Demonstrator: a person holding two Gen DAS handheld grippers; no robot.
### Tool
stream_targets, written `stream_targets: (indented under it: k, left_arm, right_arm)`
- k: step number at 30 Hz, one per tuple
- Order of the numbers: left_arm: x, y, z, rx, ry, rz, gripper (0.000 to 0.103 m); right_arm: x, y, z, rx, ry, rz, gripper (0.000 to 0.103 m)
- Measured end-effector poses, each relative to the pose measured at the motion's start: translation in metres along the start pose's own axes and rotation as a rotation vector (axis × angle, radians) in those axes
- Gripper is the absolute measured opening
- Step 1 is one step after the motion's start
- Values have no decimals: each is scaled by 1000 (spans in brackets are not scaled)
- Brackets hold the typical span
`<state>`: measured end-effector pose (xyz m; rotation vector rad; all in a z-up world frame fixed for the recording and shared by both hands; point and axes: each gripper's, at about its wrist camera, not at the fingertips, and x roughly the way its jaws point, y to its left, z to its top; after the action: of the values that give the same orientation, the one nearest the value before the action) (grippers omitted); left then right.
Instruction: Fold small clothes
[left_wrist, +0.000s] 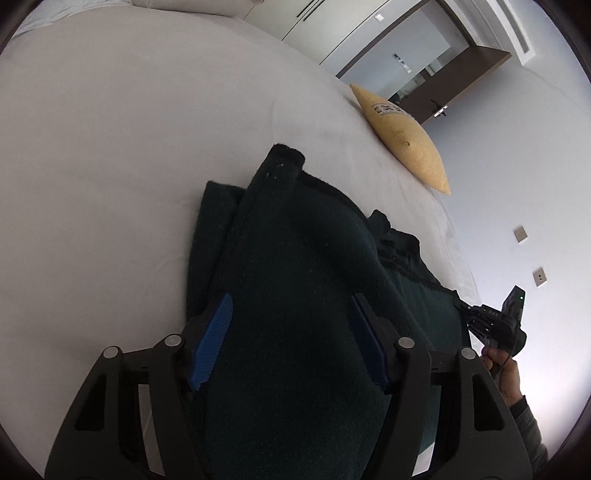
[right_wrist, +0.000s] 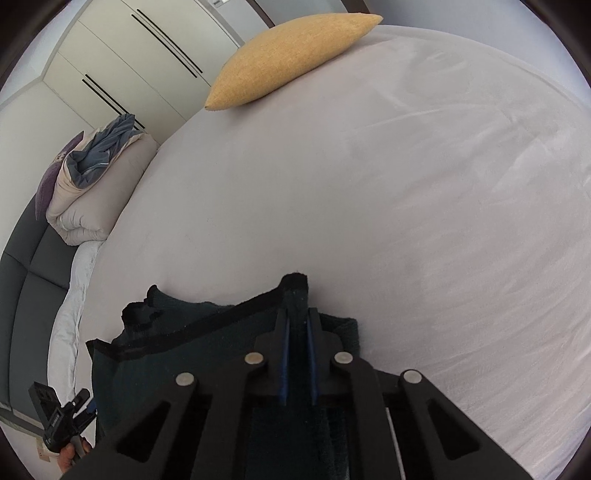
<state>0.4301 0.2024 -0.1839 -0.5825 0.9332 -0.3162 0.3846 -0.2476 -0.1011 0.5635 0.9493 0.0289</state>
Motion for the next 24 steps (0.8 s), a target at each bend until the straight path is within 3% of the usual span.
stream_targets:
  k: [10, 13, 15, 19, 24]
  left_arm:
    - [-46, 15, -49, 15, -54, -28, 61]
    - [-69, 14, -55, 16, -78, -29, 66]
    - [-85, 21, -57, 1, -83, -57, 69]
    - [-105, 39, -63, -47, -44, -155, 69]
    - [-109, 33, -73, 18, 46, -160, 69]
  right_arm:
    - [0, -11, 0, 60, -45, 6, 7]
    - [-18, -5, -7, 57, -49, 49, 26]
    - [-37, 0, -17, 32, -82, 70, 48]
    - [-65, 5, -40, 1, -64, 113, 50]
    - [-86, 1, -74, -26, -34, 122, 50]
